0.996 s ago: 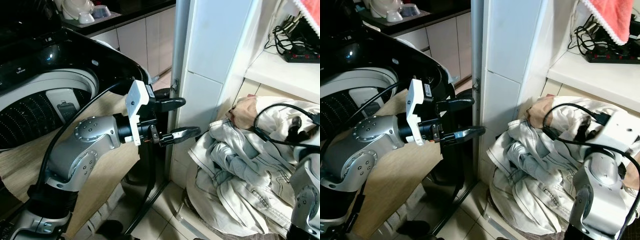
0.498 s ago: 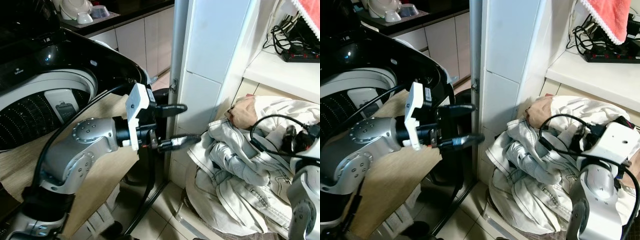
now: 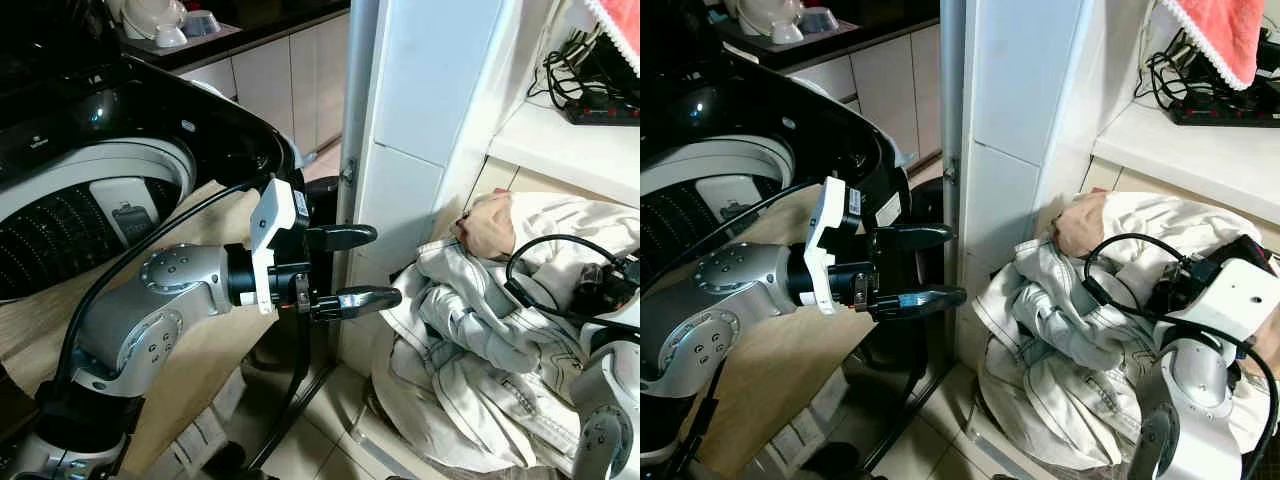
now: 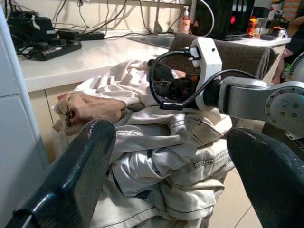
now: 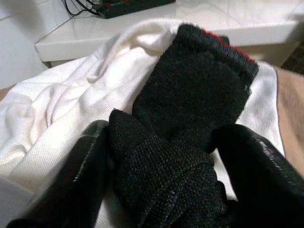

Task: Clothes washing

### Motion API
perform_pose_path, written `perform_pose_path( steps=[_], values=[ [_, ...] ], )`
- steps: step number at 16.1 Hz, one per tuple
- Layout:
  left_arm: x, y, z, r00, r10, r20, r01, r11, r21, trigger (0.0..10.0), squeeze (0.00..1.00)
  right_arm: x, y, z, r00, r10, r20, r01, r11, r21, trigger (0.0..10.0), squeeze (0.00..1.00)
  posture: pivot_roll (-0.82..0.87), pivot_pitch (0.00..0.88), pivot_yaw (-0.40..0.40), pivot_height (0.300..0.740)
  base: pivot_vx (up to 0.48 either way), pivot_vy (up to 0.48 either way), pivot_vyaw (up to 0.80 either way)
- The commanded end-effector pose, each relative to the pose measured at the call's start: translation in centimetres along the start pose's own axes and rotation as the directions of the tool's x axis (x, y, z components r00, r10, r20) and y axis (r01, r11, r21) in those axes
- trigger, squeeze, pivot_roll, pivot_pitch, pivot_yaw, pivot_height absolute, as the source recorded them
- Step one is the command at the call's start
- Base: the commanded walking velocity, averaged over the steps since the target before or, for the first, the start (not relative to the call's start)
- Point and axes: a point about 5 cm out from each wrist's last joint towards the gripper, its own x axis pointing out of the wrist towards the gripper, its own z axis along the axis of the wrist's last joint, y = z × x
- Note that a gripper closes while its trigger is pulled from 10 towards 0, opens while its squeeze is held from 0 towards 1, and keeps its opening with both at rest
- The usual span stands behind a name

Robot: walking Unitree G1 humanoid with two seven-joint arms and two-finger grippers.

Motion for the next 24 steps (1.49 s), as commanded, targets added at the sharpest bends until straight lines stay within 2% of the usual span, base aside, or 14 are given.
perform_pose_path(
  steps=[1,18,21,24],
  values=[
    [-0.1,-0.1,0.4,1.000,-0.007,-0.006,0.008,1.000,0.014,10.0,0.00,0.0,-0.2,-0.1,1.000,-0.013,-0.004,0.013,1.000,0.012,0.0,0.00,-0.12,0.000,0.015,0.740,0.000,0.000,0.00],
    [0.0,-0.2,0.5,1.000,-0.024,-0.011,0.024,0.999,0.028,10.0,0.00,0.0,-0.1,0.6,0.999,-0.030,0.044,0.029,0.999,0.017,0.0,0.00,-0.12,0.000,0.013,0.740,0.000,0.000,0.00],
    [0.0,-0.1,0.8,1.000,-0.002,0.021,0.002,1.000,0.024,10.0,0.00,-0.2,0.1,3.2,0.982,-0.045,0.181,0.046,0.999,0.001,0.0,0.00,-0.12,0.000,0.015,0.740,0.000,0.000,0.00],
    [-0.1,1.0,2.2,0.988,0.079,0.130,-0.081,0.997,0.011,10.0,0.00,-1.1,1.9,7.3,0.909,0.042,0.414,-0.007,0.996,-0.087,0.0,0.00,-0.12,0.000,0.013,0.740,0.000,0.000,0.00]
  ],
)
